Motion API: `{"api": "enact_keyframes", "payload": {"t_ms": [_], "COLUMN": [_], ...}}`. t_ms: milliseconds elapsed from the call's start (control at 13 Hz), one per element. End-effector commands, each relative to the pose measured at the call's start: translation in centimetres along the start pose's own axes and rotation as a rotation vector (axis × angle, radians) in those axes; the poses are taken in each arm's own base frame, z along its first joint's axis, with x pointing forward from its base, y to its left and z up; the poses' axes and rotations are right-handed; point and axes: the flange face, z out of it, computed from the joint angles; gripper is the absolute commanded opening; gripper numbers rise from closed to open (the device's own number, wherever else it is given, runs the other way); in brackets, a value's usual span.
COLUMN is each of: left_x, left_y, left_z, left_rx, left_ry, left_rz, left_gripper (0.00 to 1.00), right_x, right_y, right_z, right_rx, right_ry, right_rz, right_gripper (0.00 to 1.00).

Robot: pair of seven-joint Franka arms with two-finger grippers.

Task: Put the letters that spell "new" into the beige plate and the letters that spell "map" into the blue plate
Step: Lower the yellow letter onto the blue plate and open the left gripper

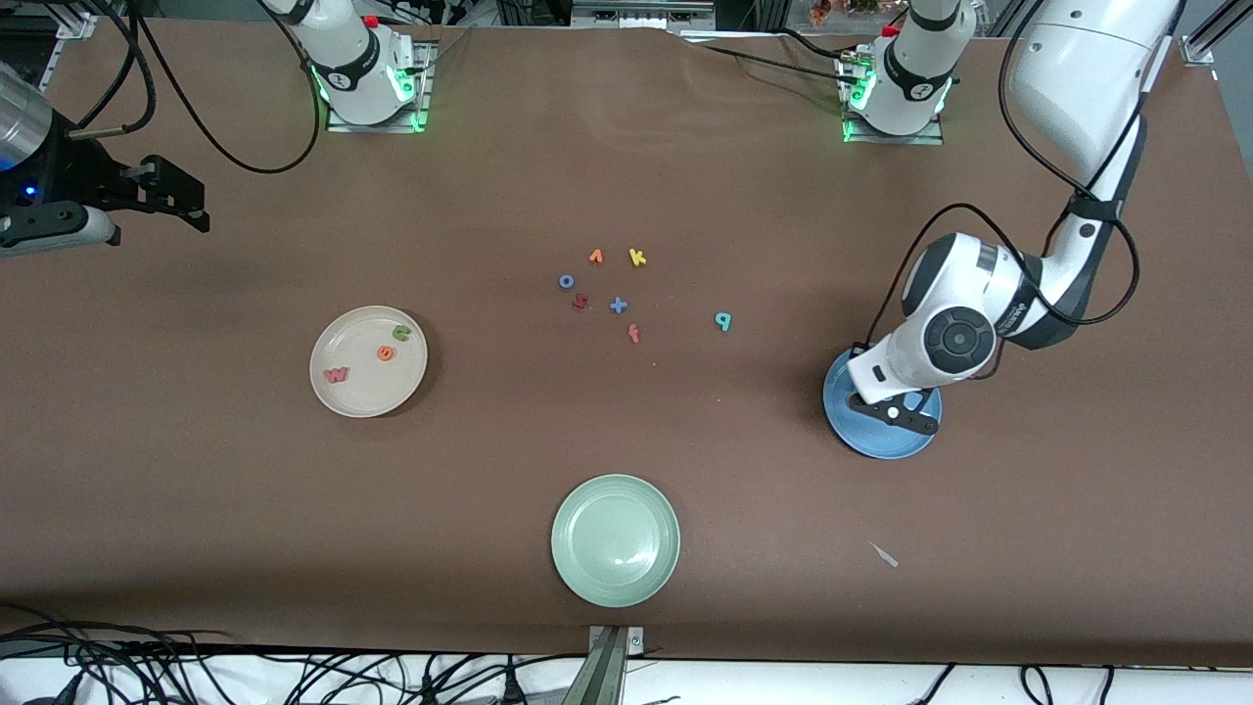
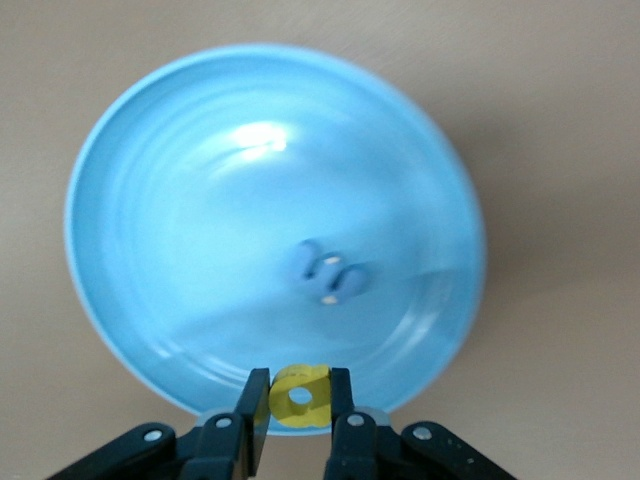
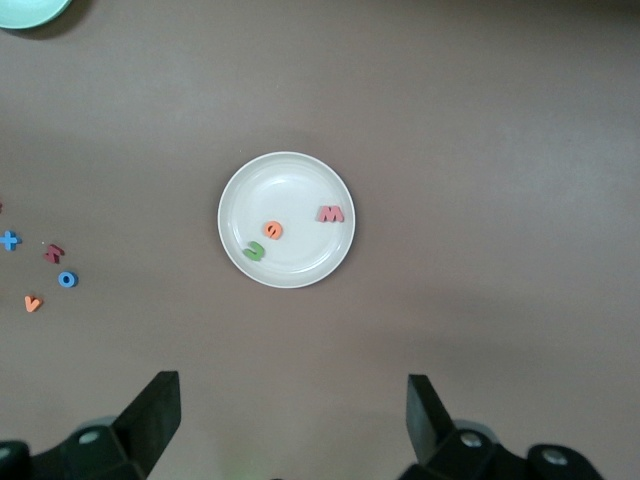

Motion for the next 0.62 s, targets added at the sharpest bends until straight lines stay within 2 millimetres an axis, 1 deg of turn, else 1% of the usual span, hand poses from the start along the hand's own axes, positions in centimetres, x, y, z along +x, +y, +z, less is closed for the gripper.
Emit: {"api": "enact_keyframes", "payload": {"t_ms": [0, 77, 154, 231, 386, 463, 540], "left_x": [-0.6, -0.6, -0.7, -0.7, -0.8, -0.8, -0.9], "left_y": [-0.4, -0.4, -0.2, 0.3, 3.9, 5.8, 8.6], "left_z": [1.2, 1.2, 0.6, -0.4, -3.8, -4.9, -5.7], "left_rx": [0.019, 0.019, 0.021, 0.025, 0.018, -0.004, -0.051], "left_ry": [0.026, 0.028, 0.025, 0.022, 0.051, 0.069, 0.073], "left_rz": [0.034, 0.033, 0.035, 0.032, 0.061, 0.035, -0.005], "left_gripper": [0.36, 0.99, 1.0, 1.0, 1.0, 1.0, 1.0], "right_x": [0.5, 0.5, 0.5, 0.6, 0.7, 0.8, 0.8], "right_y": [-0.2, 0.0, 0.2, 0.3, 0.2, 0.2, 0.3], "right_z": [-0.9, -0.9, -0.9, -0.9, -0.7, -0.7, -0.7], "right_rx": [0.007, 0.005, 0.006, 0.005, 0.003, -0.001, -0.003], "right_ry": [0.005, 0.005, 0.004, 0.01, 0.006, 0.007, 0.009], "right_rz": [-0.007, -0.004, -0.002, -0.001, -0.002, -0.001, -0.001], "right_gripper": [1.0, 1.0, 1.0, 1.0, 1.0, 1.0, 1.0]}}
